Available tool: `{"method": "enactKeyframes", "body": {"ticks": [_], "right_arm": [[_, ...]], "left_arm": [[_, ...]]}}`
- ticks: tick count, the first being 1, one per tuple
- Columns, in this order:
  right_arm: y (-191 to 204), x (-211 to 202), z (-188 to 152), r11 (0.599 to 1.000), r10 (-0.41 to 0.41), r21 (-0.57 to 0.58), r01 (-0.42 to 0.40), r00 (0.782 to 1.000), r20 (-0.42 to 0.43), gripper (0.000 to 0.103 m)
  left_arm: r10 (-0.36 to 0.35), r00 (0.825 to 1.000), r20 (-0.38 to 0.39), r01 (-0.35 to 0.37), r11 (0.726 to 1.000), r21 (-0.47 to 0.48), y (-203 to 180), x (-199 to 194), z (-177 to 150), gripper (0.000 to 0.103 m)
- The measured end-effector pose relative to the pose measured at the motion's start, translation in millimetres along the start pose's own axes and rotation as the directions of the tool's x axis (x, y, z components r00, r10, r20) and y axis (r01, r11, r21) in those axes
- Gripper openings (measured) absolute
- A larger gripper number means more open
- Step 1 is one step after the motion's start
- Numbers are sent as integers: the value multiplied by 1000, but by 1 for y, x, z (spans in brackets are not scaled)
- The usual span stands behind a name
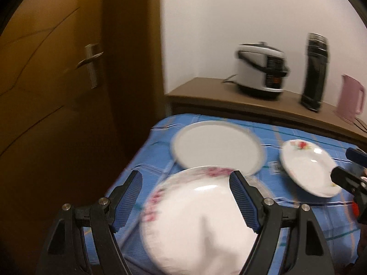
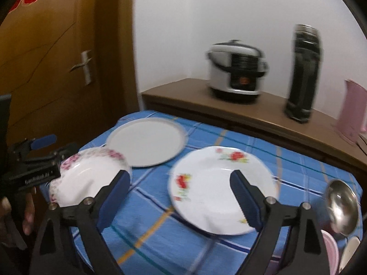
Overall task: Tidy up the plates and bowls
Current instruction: 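Grasp the pink-floral plate rim with both grippers and lift it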
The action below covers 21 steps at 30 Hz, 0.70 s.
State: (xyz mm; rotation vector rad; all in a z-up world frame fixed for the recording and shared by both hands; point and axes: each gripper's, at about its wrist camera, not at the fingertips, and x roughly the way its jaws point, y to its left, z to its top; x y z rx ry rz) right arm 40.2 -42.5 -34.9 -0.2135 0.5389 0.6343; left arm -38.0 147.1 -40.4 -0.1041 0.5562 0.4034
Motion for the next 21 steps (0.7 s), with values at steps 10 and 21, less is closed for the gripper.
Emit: {"method": "enactKeyframes", "body": {"ticks": [10,21], "right_arm": [[47,53,1,990,108,-71,-120,982,-153,60],[57,75,-8,985,134,-73,-159,953,-271,39]], "left_arm": [[7,995,-95,-14,997,-73,38,18,-29,80],[-61,989,-137,47,994,-103,35,29,-42,56]]}}
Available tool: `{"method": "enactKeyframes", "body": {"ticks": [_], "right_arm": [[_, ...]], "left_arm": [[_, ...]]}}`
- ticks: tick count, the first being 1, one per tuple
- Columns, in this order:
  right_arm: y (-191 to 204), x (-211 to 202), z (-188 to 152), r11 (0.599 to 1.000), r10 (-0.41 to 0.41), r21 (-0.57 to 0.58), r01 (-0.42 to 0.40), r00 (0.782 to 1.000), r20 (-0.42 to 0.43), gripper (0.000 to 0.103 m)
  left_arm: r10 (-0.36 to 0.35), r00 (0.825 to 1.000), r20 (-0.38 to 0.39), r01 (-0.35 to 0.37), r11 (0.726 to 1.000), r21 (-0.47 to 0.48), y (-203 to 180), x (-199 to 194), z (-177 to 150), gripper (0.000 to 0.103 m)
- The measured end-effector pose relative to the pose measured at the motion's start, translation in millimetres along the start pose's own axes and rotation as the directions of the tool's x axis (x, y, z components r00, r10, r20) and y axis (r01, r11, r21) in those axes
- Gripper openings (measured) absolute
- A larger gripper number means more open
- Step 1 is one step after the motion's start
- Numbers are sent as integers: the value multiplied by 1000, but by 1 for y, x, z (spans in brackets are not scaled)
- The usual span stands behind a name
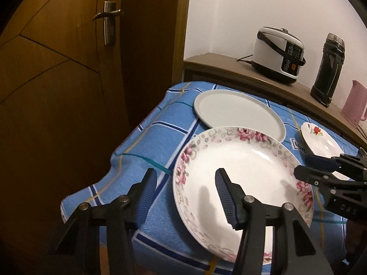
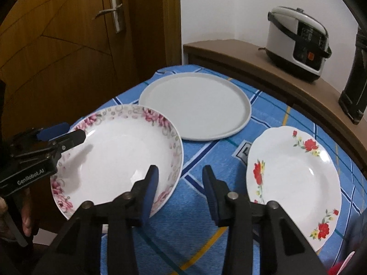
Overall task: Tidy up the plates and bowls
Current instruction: 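Grasp the pink-floral plate rim with both grippers and lift it, then carry the pink-floral plate with both grippers over the plain white plate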
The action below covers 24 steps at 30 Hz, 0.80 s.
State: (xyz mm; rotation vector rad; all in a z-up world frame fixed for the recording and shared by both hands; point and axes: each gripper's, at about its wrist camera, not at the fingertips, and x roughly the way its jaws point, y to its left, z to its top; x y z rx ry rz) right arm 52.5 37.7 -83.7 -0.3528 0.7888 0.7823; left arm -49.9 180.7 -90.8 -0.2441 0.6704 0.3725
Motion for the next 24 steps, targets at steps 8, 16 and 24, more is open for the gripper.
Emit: {"method": "enactKeyframes", "body": {"ticks": [8,16,24], "right_arm": [[7,9,-4,999,33,-31,-34,999,-21,19],[8,4,-4,999,34,-33,-33,999,20,18],[8,4,-2,999,33,-31,-32,999,33,17]], "left_arm": [[13,1000,-14,-12,1000,14,-2,9,-8,29],[60,998,16,-60,998,11,-3,10,-12,26],[57,998,17,-57,998,10,-3,12,-10,26]]}}
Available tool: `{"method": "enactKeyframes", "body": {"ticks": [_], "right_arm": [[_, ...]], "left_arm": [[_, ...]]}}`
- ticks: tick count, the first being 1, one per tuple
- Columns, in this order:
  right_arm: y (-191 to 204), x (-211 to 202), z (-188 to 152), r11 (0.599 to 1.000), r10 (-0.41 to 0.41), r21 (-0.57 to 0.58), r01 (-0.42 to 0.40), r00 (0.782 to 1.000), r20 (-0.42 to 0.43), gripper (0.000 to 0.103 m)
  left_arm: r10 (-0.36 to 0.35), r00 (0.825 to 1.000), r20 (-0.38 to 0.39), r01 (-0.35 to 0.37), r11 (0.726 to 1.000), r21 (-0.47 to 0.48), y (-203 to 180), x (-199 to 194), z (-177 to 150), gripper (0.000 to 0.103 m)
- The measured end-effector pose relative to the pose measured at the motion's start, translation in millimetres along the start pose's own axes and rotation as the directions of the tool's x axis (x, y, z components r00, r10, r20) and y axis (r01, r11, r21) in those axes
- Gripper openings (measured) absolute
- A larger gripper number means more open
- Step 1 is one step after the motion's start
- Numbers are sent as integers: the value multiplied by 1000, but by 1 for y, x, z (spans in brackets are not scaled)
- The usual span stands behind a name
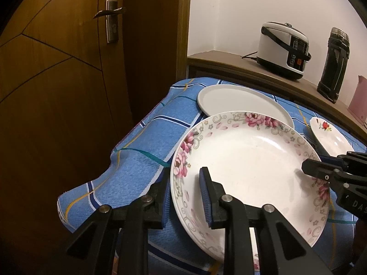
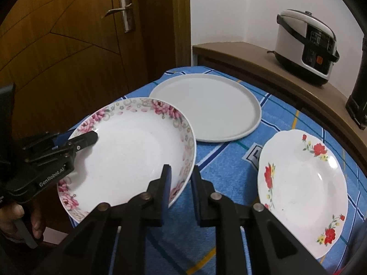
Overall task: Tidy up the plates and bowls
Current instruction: 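Carry the pink-floral plate with both grippers over the plain white plate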
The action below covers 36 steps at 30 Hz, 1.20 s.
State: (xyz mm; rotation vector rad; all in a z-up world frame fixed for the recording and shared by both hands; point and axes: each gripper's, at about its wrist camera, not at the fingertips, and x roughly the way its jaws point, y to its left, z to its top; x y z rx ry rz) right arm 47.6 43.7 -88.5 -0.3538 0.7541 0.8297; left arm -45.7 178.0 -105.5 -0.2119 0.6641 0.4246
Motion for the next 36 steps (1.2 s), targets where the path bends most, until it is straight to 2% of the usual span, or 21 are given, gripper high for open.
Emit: {"method": "enactKeyframes", "body": {"ticks": [11,36], "right_arm": [[-2,-1,-3,1000,16,-1,-16,1000,16,17],[-5,-22,6,1000,14,15,-16,993,118,17]], "left_arm": [[12,1000,21,-11,1000,-10,1,-3,5,26],[5,994,107,-3,1000,-13,-3,-17,30,26]]}}
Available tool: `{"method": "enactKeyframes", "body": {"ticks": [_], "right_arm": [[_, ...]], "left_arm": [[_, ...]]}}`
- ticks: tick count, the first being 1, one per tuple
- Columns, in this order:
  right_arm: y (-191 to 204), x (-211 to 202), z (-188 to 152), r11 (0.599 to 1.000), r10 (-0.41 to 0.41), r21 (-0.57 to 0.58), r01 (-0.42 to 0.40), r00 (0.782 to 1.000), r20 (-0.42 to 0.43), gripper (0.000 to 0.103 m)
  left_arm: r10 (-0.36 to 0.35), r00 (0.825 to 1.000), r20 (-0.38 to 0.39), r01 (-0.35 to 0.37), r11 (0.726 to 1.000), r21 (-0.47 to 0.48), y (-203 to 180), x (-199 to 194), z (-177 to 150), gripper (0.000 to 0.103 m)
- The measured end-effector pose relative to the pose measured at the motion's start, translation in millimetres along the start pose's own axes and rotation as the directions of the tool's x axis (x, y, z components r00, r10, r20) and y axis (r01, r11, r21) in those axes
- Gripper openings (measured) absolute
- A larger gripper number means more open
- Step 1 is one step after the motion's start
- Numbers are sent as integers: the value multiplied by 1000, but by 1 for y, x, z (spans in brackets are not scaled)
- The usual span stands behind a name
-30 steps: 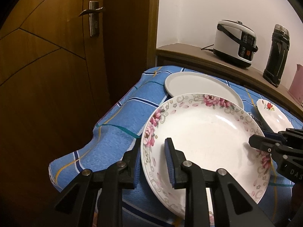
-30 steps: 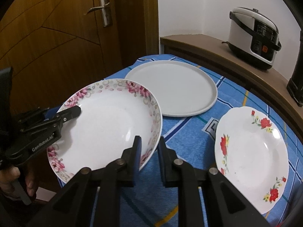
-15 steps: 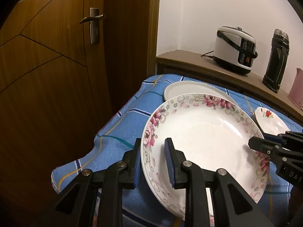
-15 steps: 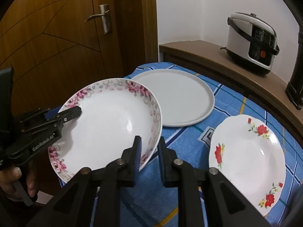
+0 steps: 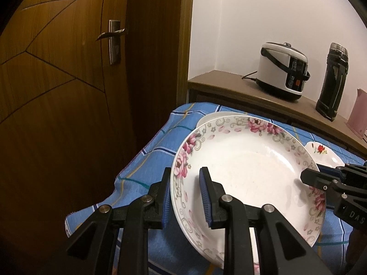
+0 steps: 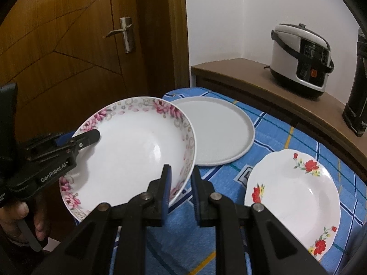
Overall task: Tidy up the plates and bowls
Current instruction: 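Carry the pink-floral plate with both grippers over the plain white plate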
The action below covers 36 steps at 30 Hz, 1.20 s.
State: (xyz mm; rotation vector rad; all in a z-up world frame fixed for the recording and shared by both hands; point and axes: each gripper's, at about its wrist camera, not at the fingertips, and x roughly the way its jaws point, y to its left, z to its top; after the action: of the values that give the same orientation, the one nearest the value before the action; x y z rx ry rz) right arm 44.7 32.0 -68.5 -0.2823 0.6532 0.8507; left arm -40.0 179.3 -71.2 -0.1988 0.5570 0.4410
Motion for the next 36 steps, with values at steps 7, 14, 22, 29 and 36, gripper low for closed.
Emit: {"method": "enactKeyframes", "body": {"ticks": [7,14,22,29,36], "right_arm": [[-4,-5,5,1000,2,11,-3,1000,27,17],[-7,-13,14,1000,-8,14,7,998,63,17],[-15,-17,20,999,-21,30,18,995,96,17],[-22,-20,28,999,-29,38,24,993,116,17],[-27,-22,39,999,-33,47,26,989,147,17]], "left_arm": [[-1,1000,28,0,1000,12,-3,-4,11,26],[-2,998,59,1,1000,23,-7,-7,23,26],[-5,996,90,2,999,38,-15,-10,37,26],[-8,994,109,2,999,48,-22,-10,47,26],[-4,990,140,-4,998,61,-25,-9,60,26]]}}
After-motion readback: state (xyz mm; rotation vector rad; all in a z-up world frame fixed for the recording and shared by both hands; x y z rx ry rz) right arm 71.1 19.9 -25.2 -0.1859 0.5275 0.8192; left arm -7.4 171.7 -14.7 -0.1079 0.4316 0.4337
